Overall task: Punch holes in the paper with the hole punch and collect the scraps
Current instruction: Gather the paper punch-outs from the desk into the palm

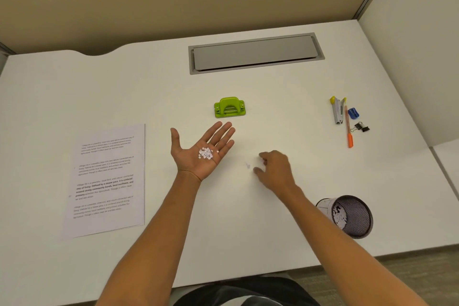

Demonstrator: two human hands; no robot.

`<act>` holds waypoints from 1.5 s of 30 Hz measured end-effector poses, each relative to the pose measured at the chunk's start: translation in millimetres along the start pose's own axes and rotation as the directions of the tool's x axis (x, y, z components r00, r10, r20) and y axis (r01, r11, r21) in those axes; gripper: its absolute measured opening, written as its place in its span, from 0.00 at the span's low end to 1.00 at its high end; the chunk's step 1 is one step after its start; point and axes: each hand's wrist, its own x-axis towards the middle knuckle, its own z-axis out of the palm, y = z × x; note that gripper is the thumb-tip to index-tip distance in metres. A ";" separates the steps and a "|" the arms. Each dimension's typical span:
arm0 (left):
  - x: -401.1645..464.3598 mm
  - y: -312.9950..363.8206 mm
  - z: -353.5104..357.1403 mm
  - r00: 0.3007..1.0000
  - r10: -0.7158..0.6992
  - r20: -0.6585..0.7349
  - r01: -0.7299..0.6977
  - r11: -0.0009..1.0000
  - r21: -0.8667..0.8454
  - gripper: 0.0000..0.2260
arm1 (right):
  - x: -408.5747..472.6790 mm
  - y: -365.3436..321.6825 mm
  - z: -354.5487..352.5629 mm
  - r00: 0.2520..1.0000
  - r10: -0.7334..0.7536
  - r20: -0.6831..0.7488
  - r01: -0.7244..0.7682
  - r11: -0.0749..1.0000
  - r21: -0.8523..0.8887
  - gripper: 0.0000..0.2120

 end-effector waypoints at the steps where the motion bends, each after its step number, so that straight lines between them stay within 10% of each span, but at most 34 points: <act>1: -2.0 -0.4 -0.3 1.000 0.004 -0.004 -0.004 1.000 0.003 0.51 | -0.6 -3.2 8.0 0.998 -0.054 0.019 0.055 0.998 -0.035 0.20; 8: -11.5 -1.6 -8.3 0.998 0.036 -0.042 -0.036 0.999 0.004 0.50 | -3.3 -11.7 34.7 0.871 -0.425 0.246 0.489 0.706 -0.512 0.17; 16: -13.2 -19.7 -16.2 0.998 0.006 -0.066 -0.007 1.000 -0.013 0.51 | -16.9 -6.5 22.7 0.884 -0.434 0.173 0.452 0.700 -0.553 0.07; 19: -13.5 -23.1 -18.4 0.997 -0.009 -0.072 0.008 1.000 -0.009 0.52 | -13.3 -6.5 26.5 0.950 -0.311 0.025 0.299 0.886 -0.355 0.11; 21: -14.9 -23.0 -20.7 0.994 -0.036 -0.099 0.039 0.999 0.031 0.52 | -10.3 -12.2 17.4 0.996 0.018 -0.084 -0.012 0.997 0.080 0.14; 25: -17.5 -25.3 -19.3 0.988 -0.078 -0.132 0.089 0.992 0.085 0.52 | -13.5 -35.7 -12.1 0.945 0.304 0.120 -0.285 0.589 0.756 0.08; 30: -14.4 -34.4 -2.1 0.988 -0.118 -0.096 0.127 0.988 0.087 0.52 | -33.0 -92.3 -32.1 0.995 -0.097 -0.003 0.089 0.900 0.426 0.12; 35: -15.6 -36.5 12.5 0.986 -0.138 -0.095 0.146 0.986 0.075 0.51 | -44.5 -117.0 -33.1 0.968 -0.244 -0.066 0.251 0.959 0.133 0.15; 45: -29.6 -34.0 22.4 0.991 -0.132 -0.039 0.133 0.991 0.017 0.42 | -51.8 -115.6 -44.5 0.947 -0.290 -0.139 0.321 0.880 0.351 0.13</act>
